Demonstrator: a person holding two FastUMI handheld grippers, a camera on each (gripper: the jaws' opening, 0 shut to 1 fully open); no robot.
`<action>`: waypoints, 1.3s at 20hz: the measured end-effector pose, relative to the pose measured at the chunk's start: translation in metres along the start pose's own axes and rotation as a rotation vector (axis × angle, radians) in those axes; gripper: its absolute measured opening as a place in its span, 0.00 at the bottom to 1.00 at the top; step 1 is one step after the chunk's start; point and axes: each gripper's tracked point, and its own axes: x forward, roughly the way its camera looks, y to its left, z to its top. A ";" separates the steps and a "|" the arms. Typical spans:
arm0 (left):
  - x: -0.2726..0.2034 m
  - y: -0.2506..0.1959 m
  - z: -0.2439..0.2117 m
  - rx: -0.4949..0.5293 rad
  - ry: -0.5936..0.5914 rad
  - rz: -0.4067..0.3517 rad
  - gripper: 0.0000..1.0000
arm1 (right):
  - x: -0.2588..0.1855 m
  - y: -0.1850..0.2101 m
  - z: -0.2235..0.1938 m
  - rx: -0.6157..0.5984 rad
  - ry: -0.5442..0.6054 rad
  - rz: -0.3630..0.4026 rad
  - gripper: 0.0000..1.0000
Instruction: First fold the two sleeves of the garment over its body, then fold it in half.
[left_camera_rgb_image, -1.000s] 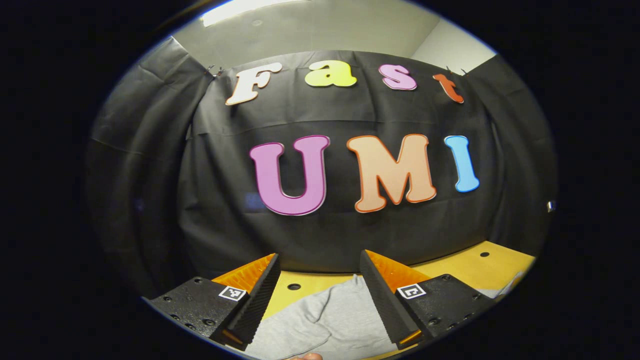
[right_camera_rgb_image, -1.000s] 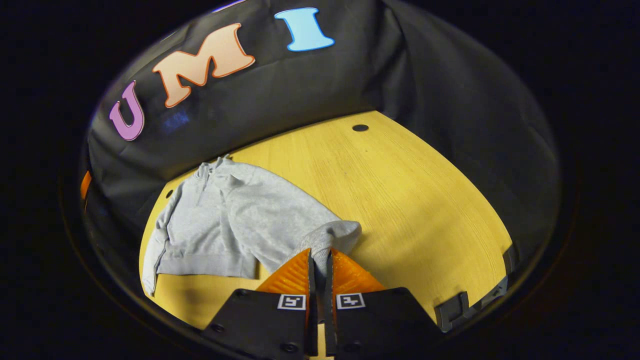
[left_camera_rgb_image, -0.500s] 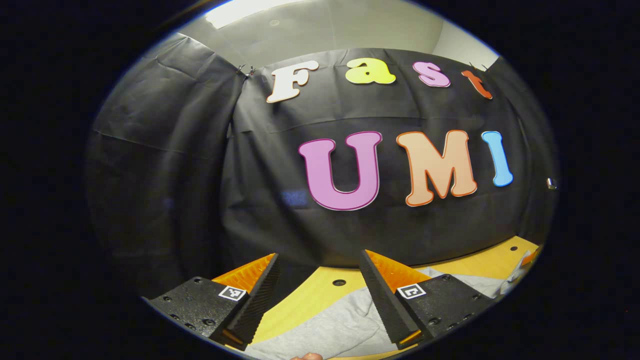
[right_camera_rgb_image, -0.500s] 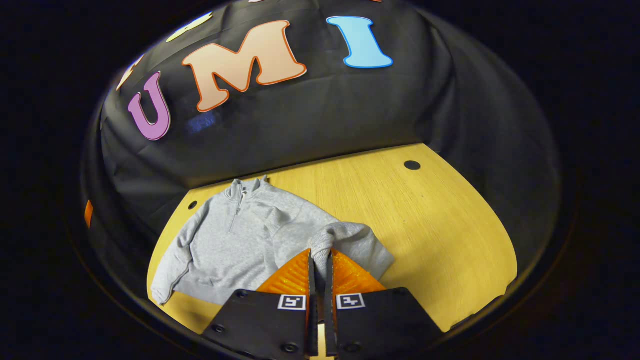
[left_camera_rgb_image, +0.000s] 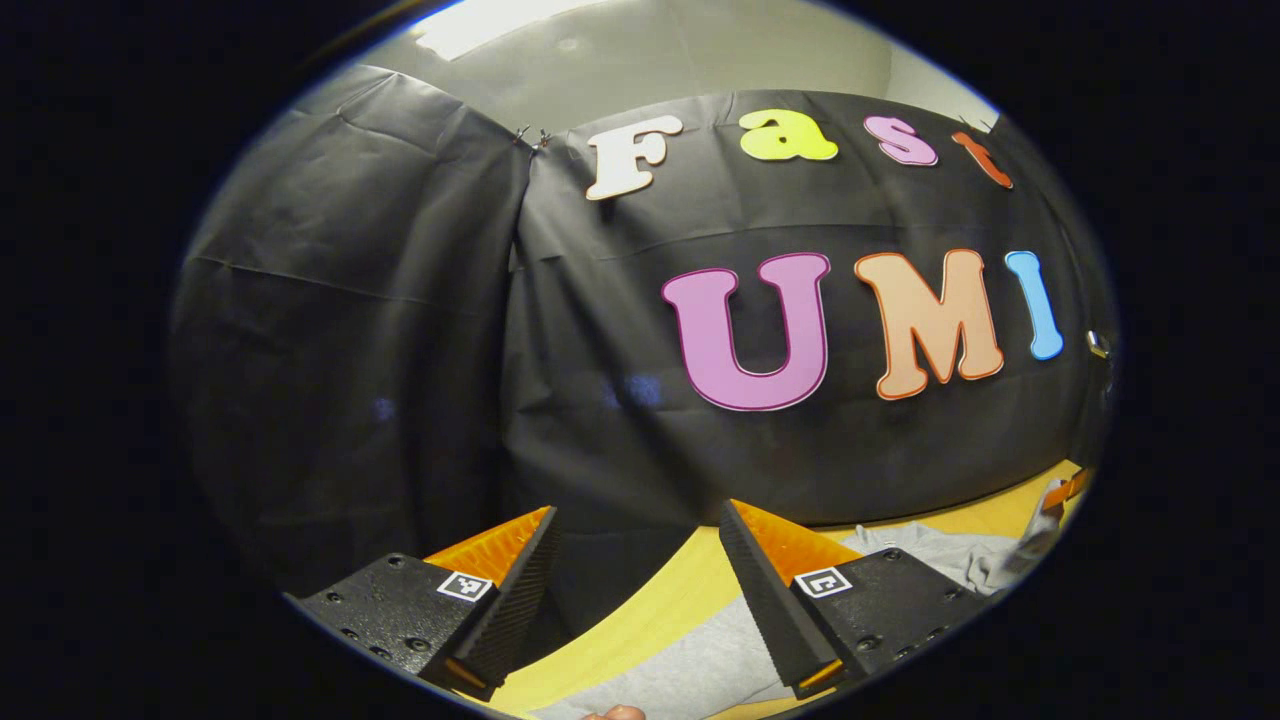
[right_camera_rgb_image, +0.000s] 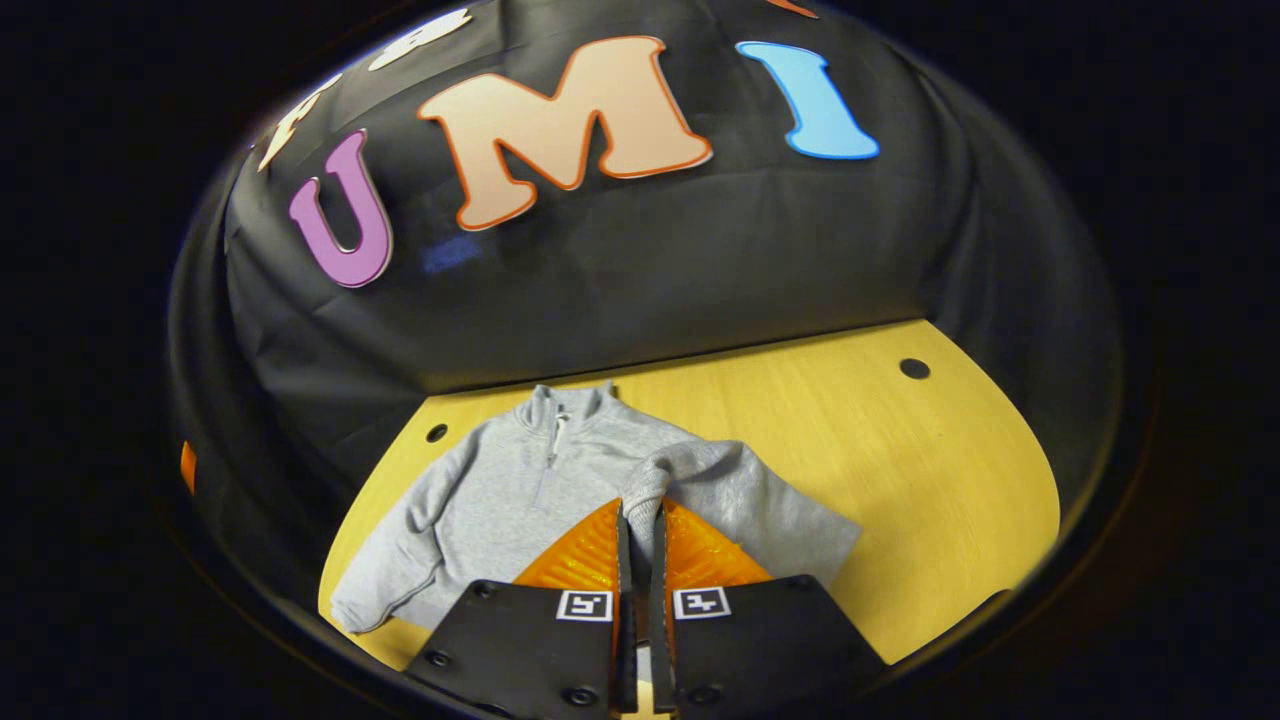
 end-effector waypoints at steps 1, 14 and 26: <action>0.000 0.004 -0.002 -0.001 0.002 0.005 0.94 | 0.004 0.015 0.002 -0.003 -0.001 0.019 0.08; -0.010 0.087 -0.032 0.002 0.057 0.121 0.96 | 0.060 0.162 -0.018 -0.136 0.064 0.186 0.07; -0.022 0.153 -0.056 0.023 0.101 0.229 0.94 | 0.117 0.244 -0.100 -0.242 0.231 0.240 0.08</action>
